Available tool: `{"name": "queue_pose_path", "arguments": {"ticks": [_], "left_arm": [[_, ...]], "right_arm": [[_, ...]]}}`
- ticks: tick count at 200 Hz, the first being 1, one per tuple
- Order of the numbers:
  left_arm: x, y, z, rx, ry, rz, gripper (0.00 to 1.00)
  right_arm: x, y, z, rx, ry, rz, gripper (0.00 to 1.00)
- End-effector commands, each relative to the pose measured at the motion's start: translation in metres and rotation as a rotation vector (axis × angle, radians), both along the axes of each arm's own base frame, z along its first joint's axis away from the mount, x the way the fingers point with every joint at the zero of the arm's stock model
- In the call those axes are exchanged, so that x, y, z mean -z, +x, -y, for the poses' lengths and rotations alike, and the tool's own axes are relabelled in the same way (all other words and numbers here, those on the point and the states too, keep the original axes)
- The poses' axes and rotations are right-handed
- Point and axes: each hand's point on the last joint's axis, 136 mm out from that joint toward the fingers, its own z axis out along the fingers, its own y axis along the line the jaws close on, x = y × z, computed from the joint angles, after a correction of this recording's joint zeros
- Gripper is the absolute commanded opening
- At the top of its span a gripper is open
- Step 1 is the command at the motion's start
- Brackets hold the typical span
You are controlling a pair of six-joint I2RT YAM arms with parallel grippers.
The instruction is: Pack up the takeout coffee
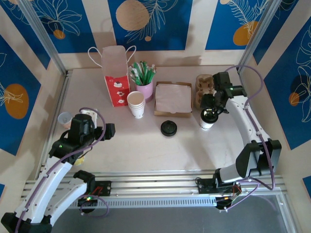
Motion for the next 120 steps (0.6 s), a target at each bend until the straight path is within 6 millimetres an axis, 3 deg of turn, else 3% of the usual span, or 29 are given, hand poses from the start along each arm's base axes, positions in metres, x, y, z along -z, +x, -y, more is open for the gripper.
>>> {"name": "queue_pose_path", "arguments": {"ticks": [1, 57, 82, 120], "left_arm": [[0.001, 0.001, 0.001, 0.012, -0.001, 0.005, 0.98], [0.004, 0.002, 0.002, 0.018, -0.003, -0.006, 0.98], [0.005, 0.002, 0.003, 0.021, -0.001, -0.013, 0.98], [0.006, 0.003, 0.002, 0.018, 0.004, -0.015, 0.98]], "right_arm": [[-0.024, 0.014, -0.002, 0.005, 0.049, 0.075, 0.82], [-0.001, 0.073, 0.007, 0.038, 0.104, 0.066, 0.74], [0.002, 0.100, 0.010, 0.059, 0.218, 0.103, 0.70], [0.018, 0.133, 0.029, 0.108, 0.280, 0.111, 0.67]]}}
